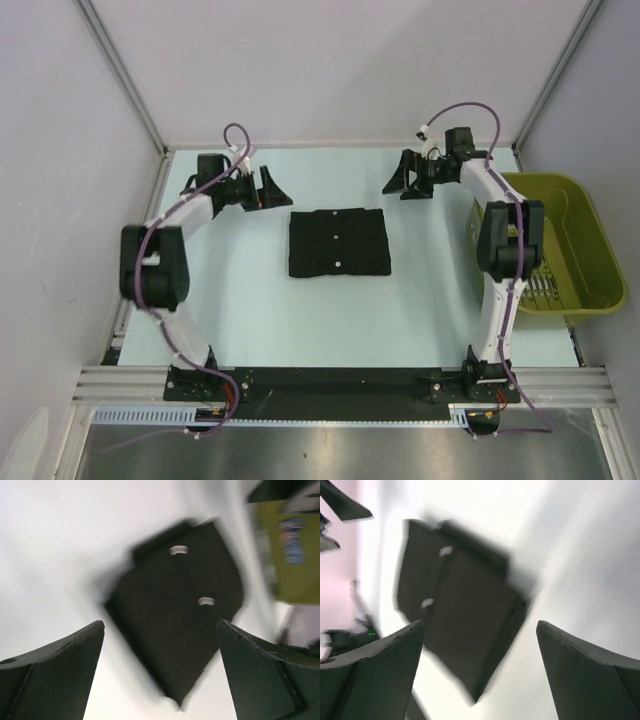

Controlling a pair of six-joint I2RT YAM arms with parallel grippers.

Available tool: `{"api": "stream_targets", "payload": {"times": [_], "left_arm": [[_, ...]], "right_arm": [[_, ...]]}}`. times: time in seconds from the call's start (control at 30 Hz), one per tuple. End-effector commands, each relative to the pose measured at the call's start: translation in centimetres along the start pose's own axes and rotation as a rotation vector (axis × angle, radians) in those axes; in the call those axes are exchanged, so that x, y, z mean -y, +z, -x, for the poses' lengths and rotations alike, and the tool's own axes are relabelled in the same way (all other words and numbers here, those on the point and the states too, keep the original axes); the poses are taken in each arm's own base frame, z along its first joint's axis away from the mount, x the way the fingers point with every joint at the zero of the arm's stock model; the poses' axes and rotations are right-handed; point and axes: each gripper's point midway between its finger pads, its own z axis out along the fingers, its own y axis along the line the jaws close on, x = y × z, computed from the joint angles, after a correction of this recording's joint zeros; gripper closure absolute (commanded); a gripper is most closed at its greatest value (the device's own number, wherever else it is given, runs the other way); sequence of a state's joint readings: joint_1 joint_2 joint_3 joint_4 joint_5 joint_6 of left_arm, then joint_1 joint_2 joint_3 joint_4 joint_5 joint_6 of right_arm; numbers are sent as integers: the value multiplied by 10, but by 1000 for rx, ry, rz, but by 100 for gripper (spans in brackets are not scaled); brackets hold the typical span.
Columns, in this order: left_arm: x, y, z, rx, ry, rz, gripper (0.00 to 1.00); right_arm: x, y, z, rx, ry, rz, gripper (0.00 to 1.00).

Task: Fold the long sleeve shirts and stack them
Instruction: Fold the shirt

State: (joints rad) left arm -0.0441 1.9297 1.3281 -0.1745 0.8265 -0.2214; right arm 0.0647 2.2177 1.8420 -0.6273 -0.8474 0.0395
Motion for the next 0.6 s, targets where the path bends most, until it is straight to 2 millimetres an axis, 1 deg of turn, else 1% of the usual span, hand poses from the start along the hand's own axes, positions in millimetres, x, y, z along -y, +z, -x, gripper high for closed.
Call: {"api": "stream_targets", "payload": {"times": [0.0, 0.03, 0.07, 0.1, 0.13, 0.17, 0.2, 0.23, 0.27, 0.3, 0.33, 0.37, 0.4, 0.43, 0.47, 0.5, 0.53, 0.57], "left_arm": [[139, -19, -38, -20, 3, -320, 1], [159, -22, -41, 8, 39, -365, 1], [164, -18, -69, -47, -68, -380, 1], [180, -12, -88, -90, -85, -416, 1], [190, -11, -90, -69, -63, -458, 1], [191, -7, -107, -101, -117, -464, 1], [193, -1, -114, -119, -109, -472, 0], [183, 8, -122, -149, -142, -444, 1], [171, 15, -127, -156, -174, -417, 1], [165, 20, -132, -161, -192, -414, 0], [145, 31, -155, -218, -273, -380, 1], [139, 33, -165, -246, -312, -373, 1], [127, 37, -177, -263, -343, -335, 1], [110, 40, -190, -274, -339, -290, 1], [90, 43, -199, -285, -382, -245, 1], [76, 43, -203, -278, -415, -205, 1], [65, 40, -209, -275, -435, -178, 1], [49, 36, -206, -249, -458, -142, 1]], "right_arm": [[-114, -44, -16, 35, 33, 210, 0], [-135, -30, -34, 4, 21, 270, 0], [-140, -23, -60, -38, 62, 283, 0], [-147, -17, -73, -66, 112, 297, 0], [-164, -4, -84, -84, 83, 337, 0], [-160, 5, -102, -120, 132, 343, 0], [-165, 11, -110, -149, 213, 352, 0], [-171, 21, -110, -134, 188, 383, 1], [-159, 33, -129, -172, 264, 370, 0], [-157, 42, -128, -151, 247, 392, 0], [-152, 49, -135, -174, 302, 383, 1], [-143, 56, -145, -196, 332, 372, 0], [-126, 69, -158, -222, 373, 349, 0], [-116, 75, -167, -231, 376, 333, 0], [-101, 78, -175, -246, 405, 303, 0], [-81, 84, -193, -285, 469, 263, 0], [-69, 85, -199, -289, 469, 248, 0], [-52, 81, -199, -274, 496, 217, 0]]}}
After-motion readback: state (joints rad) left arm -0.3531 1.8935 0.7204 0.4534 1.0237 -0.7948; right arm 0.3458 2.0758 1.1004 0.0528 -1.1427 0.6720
